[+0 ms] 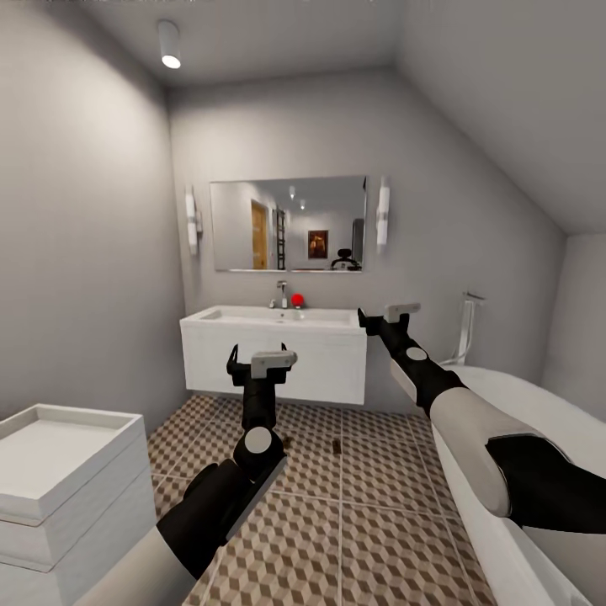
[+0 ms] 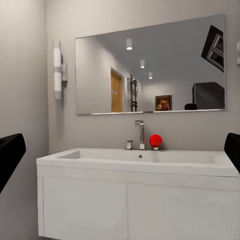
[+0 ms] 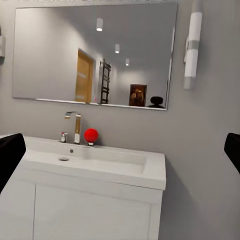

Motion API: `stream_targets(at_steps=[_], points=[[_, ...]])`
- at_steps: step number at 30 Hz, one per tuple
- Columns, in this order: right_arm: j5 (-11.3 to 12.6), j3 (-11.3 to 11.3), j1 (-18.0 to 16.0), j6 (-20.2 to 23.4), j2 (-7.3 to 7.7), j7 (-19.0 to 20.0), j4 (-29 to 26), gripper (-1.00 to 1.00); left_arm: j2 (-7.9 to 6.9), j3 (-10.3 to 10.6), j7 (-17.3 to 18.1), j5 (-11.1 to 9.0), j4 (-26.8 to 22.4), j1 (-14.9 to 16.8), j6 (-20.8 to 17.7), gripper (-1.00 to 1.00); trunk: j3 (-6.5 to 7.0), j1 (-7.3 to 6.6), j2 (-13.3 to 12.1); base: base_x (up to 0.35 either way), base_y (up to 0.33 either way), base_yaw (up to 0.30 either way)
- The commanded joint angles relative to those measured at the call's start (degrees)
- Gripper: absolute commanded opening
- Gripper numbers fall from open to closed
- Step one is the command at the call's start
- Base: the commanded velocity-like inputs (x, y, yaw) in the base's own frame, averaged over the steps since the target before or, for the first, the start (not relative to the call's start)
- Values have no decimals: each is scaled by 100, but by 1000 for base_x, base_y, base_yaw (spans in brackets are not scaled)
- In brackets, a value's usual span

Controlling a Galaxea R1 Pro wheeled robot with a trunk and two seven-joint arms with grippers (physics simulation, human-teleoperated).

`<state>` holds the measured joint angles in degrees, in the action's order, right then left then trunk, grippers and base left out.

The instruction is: Take the four mousetraps from the cabinet in the bathroom and place them on the bathroom floor. Make sure all four end up on the same floor surface, and ensure that at least two of them are either under or directly next to the same bathroom sink.

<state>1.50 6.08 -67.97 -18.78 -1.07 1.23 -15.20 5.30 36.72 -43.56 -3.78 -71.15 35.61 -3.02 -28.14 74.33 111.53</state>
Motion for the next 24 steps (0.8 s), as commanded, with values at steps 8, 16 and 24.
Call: stream_targets(at_steps=[8, 16, 24], points=[[17, 15, -6, -21, 1, 9, 7, 100, -3, 14, -38, -27, -4, 7, -32, 100, 137, -177, -318, 0, 0, 0], [15, 12, 16, -24, 8, 18, 61, 100, -3, 14, -44, -27, 93, 7, -26, 100, 280, -353, -639, 0, 0, 0], [5, 12, 230, -37, 10, 47, 130, 100, -3, 12, -47, -31, 331, -4, 22, 100, 424, -528, -960, 0, 0, 0]])
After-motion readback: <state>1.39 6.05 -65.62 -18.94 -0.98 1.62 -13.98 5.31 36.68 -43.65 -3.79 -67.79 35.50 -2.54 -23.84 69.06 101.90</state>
